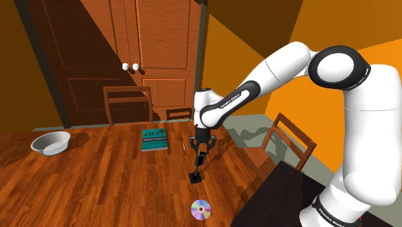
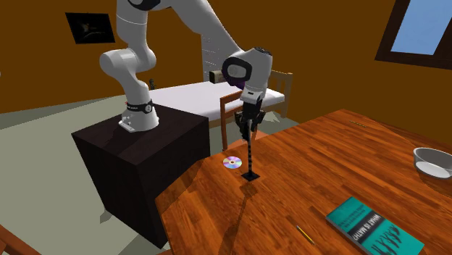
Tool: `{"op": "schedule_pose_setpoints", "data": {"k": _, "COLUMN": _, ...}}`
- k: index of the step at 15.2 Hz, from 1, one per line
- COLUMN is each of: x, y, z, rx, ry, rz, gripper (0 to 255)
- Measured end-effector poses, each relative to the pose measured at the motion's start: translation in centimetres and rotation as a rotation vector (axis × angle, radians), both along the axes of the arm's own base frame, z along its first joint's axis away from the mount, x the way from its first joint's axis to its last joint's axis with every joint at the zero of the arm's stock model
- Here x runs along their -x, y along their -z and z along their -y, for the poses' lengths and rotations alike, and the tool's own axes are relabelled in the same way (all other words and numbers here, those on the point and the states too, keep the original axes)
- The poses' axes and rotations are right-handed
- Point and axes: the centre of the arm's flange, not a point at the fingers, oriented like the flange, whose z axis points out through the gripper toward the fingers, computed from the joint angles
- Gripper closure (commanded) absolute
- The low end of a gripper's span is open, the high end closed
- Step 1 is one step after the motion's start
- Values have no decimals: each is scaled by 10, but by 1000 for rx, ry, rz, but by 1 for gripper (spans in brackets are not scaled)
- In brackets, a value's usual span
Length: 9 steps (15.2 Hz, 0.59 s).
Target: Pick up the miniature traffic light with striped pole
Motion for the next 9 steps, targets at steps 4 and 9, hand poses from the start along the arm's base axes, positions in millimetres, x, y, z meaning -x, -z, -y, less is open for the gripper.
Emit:
{"op": "schedule_pose_setpoints", "data": {"k": 4, "x": -1, "y": -21, "z": 1, "rx": 0, "ry": 0, "rz": 0, "gripper": 255}}
{"op": "schedule_pose_setpoints", "data": {"k": 9, "x": -1, "y": -44, "z": 0, "rx": 0, "ry": 0, "rz": 0, "gripper": 255}}
